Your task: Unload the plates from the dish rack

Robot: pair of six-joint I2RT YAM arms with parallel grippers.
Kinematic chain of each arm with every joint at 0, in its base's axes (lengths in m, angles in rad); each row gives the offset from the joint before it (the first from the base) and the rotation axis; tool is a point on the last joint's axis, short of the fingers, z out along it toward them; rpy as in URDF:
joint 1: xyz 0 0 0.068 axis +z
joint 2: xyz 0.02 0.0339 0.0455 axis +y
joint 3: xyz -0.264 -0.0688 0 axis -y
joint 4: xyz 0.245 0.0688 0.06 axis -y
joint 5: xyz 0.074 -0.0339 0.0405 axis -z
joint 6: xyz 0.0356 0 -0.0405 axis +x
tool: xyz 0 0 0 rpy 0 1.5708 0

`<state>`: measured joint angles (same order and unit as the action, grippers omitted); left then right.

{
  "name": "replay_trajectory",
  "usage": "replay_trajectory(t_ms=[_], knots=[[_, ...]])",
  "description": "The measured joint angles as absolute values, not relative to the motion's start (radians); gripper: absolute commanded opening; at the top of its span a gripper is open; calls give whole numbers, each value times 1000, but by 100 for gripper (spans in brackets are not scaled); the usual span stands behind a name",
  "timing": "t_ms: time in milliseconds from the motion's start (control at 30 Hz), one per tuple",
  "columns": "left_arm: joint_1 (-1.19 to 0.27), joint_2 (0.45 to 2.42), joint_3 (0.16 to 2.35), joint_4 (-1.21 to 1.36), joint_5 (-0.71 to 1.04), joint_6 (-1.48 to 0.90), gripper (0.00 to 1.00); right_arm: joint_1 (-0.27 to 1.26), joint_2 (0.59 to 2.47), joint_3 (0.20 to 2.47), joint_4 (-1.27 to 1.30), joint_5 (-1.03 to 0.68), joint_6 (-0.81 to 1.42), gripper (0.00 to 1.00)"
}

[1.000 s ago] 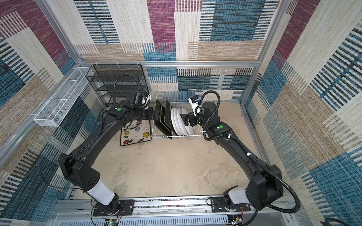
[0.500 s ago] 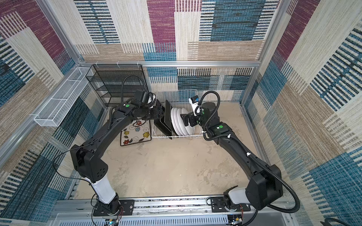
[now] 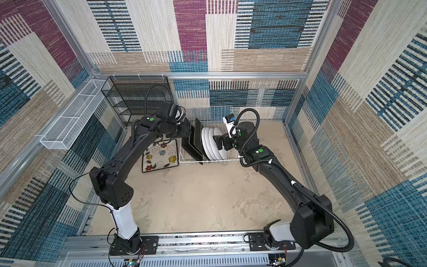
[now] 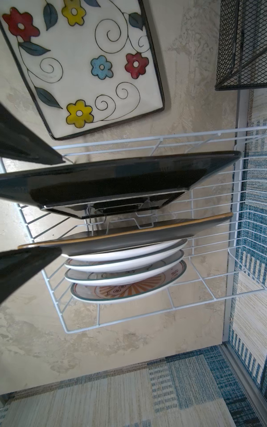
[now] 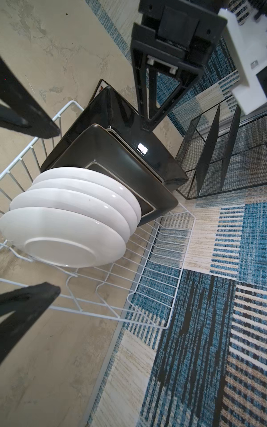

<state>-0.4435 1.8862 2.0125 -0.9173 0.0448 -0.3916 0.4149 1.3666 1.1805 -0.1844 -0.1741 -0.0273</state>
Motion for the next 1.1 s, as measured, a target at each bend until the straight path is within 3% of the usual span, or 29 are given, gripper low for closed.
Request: replay_trajectory(t_ms=[433,1100], knots=[[-421,1937,1994,-936,40,-385,57,415,1368,1180,-183,-191,-12,100],[-395,2109,2138,-974,137,-360,51,415,1353,1155,-176,-195,-4,100]])
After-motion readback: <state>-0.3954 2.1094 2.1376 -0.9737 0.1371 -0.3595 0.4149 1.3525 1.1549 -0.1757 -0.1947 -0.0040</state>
